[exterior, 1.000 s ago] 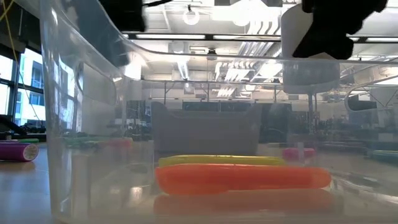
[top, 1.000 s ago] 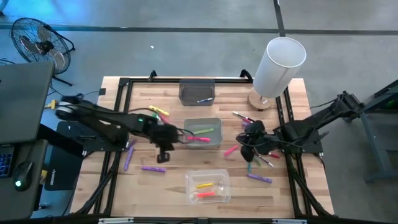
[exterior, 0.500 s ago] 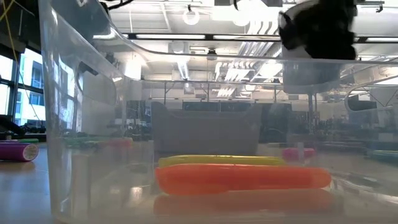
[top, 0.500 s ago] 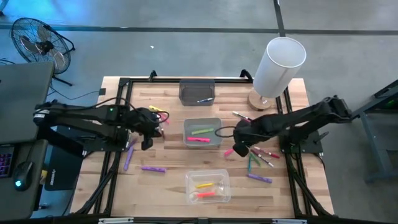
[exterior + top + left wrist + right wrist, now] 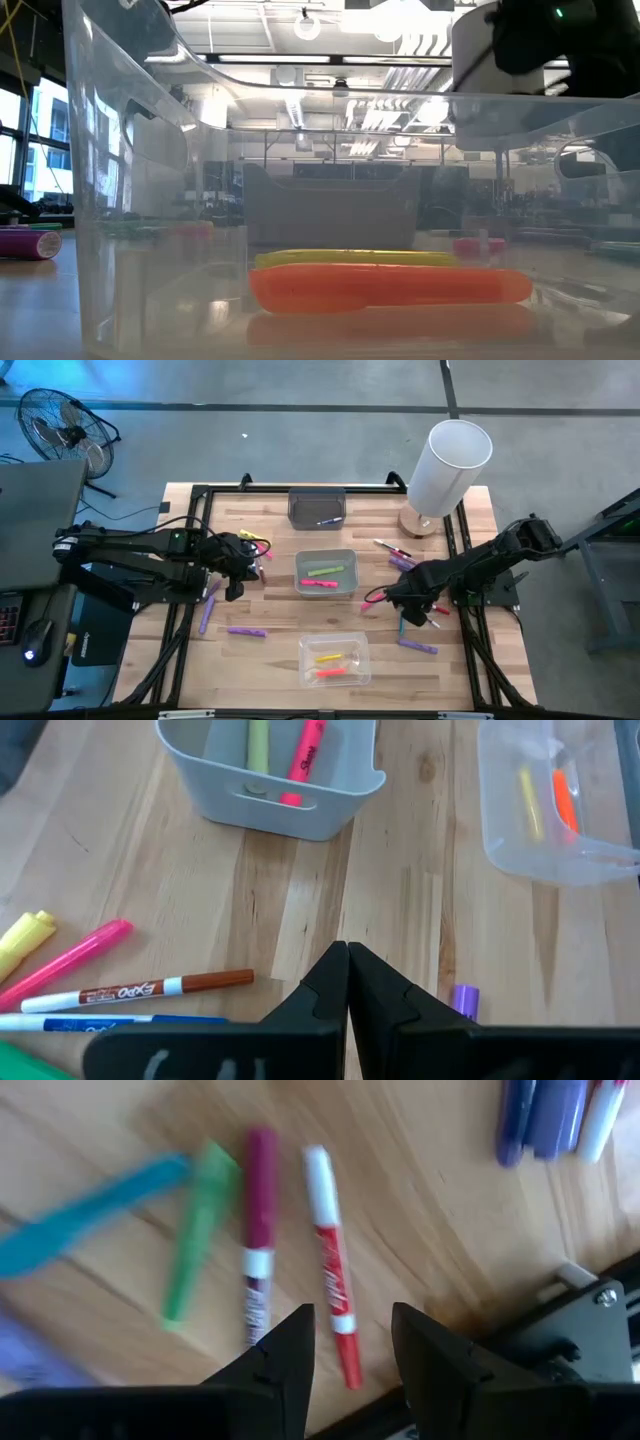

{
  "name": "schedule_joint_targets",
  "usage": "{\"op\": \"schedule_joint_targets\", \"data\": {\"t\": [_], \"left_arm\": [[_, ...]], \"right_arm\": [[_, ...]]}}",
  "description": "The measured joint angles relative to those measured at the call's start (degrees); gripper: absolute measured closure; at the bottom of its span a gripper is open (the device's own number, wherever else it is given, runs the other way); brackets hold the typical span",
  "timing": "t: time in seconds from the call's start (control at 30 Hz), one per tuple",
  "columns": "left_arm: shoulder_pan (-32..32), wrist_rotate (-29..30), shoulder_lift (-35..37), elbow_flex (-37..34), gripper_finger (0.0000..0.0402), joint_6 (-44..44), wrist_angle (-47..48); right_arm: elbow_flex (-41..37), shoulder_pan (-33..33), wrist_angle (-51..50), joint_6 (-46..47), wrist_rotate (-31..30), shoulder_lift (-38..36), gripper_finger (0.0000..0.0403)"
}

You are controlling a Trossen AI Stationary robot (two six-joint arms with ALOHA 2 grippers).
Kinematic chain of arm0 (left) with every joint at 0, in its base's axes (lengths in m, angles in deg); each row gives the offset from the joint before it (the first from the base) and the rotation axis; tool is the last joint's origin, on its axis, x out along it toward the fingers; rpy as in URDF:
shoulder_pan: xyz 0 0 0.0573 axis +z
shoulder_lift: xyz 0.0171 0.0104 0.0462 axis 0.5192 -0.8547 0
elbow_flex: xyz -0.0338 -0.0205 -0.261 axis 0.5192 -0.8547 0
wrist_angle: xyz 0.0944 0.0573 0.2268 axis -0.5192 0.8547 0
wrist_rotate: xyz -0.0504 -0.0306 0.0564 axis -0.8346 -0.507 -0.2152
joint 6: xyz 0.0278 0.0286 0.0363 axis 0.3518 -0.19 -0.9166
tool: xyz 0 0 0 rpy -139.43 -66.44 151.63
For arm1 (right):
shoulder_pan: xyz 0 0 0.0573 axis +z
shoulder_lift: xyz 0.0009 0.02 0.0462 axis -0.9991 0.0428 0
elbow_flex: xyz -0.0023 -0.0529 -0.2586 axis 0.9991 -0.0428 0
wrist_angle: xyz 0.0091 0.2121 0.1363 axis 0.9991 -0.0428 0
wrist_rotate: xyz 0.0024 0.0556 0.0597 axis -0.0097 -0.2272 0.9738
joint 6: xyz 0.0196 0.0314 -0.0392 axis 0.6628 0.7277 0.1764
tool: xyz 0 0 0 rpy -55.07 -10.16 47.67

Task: Pick & Place Markers
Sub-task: Put the red marker pen into the black bin

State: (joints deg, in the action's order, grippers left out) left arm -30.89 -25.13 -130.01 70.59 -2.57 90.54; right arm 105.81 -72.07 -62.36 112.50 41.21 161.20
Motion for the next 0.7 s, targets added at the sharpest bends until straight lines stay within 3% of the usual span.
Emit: {"op": "schedule_joint_targets", "data": {"t": [0.4,0.7], "left_arm": [[-0.02,-0.22,0.0,0.02,0.0401,6.34,-3.1],[-0.02,0.0,-0.02,0.02,0.0401,11.96,-3.08]], "right_arm": [[-8.62,0.44,3.61,-7.46,2.78,-0.02,0.0307],[-10.86,0.42,8.36,-9.06,2.25,-0.02,0.0322]]}}
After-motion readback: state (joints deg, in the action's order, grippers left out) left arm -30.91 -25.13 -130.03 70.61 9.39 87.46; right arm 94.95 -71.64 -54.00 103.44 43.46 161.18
